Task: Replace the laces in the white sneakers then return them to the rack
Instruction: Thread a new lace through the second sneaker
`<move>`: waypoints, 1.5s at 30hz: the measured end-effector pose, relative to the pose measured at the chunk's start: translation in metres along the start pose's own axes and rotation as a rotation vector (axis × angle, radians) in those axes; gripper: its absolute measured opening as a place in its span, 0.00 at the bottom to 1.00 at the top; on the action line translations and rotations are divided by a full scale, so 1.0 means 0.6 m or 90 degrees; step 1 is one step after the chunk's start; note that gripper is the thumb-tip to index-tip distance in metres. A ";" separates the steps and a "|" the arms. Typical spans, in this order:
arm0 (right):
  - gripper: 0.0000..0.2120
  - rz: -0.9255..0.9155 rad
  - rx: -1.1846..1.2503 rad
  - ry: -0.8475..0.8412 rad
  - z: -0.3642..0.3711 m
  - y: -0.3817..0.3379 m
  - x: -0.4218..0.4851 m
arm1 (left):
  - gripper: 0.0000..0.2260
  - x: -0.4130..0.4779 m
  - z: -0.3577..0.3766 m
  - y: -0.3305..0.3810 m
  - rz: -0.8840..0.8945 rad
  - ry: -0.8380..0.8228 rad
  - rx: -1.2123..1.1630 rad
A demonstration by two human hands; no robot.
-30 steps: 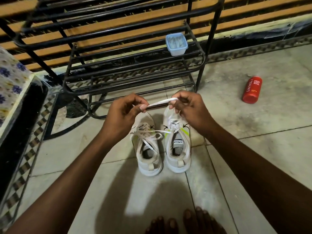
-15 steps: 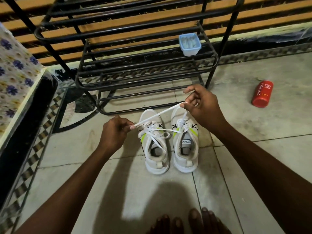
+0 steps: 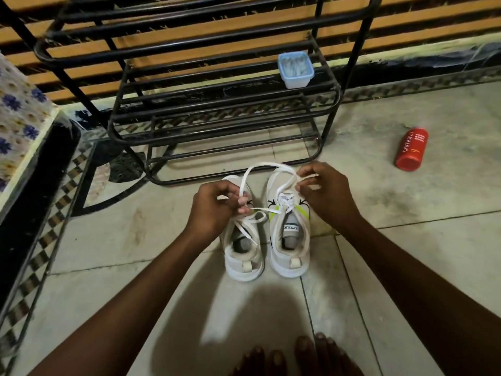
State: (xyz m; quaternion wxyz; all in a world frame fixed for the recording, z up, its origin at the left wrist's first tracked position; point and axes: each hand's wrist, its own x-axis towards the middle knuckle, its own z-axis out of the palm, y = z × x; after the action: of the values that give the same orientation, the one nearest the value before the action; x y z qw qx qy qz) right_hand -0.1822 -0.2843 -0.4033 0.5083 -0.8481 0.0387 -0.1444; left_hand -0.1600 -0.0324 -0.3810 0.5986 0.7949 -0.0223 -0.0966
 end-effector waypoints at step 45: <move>0.15 0.235 0.198 0.037 0.008 0.045 -0.105 | 0.08 -0.016 0.181 0.001 0.132 -0.001 0.302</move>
State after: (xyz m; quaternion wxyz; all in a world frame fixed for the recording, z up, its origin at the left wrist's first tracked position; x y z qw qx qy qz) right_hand -0.2386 -0.2801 -0.4421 0.6492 -0.7337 0.1851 -0.0780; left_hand -0.1891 -0.1341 -0.4079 0.4024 0.9062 -0.1265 -0.0274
